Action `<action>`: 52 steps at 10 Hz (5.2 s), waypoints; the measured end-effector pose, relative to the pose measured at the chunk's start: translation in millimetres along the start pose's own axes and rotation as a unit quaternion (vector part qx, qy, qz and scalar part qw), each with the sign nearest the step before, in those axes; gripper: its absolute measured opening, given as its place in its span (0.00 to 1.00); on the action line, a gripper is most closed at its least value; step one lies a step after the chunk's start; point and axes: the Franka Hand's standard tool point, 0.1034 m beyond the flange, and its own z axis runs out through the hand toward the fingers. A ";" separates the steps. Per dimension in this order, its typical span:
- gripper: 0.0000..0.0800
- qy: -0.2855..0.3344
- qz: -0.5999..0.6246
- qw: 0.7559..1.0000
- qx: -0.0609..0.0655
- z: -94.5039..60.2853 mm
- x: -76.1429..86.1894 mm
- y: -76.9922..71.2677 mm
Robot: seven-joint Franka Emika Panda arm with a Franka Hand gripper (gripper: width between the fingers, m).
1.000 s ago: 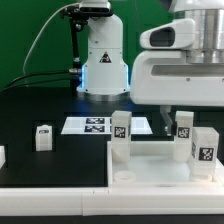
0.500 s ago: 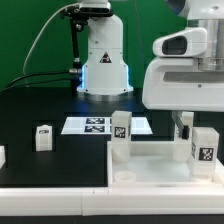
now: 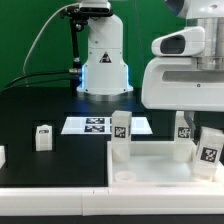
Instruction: Assemble square table
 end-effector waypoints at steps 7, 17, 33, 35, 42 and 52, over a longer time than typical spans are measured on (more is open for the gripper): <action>0.36 -0.006 0.392 0.920 0.018 2.7 9.1 6.4; 0.80 -0.009 0.210 0.977 0.024 -3.5 11.2 9.1; 0.36 -0.015 0.501 0.865 0.010 4.2 12.9 12.2; 0.36 -0.021 0.567 0.823 0.014 4.3 13.5 12.9; 0.81 -0.009 0.311 0.951 0.003 6.7 10.1 8.3; 0.36 -0.006 0.151 0.989 0.004 7.6 9.2 4.5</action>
Offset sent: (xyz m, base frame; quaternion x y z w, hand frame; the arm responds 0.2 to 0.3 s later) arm -0.0244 -0.0196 -0.0173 -0.0736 0.0472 0.2746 0.9576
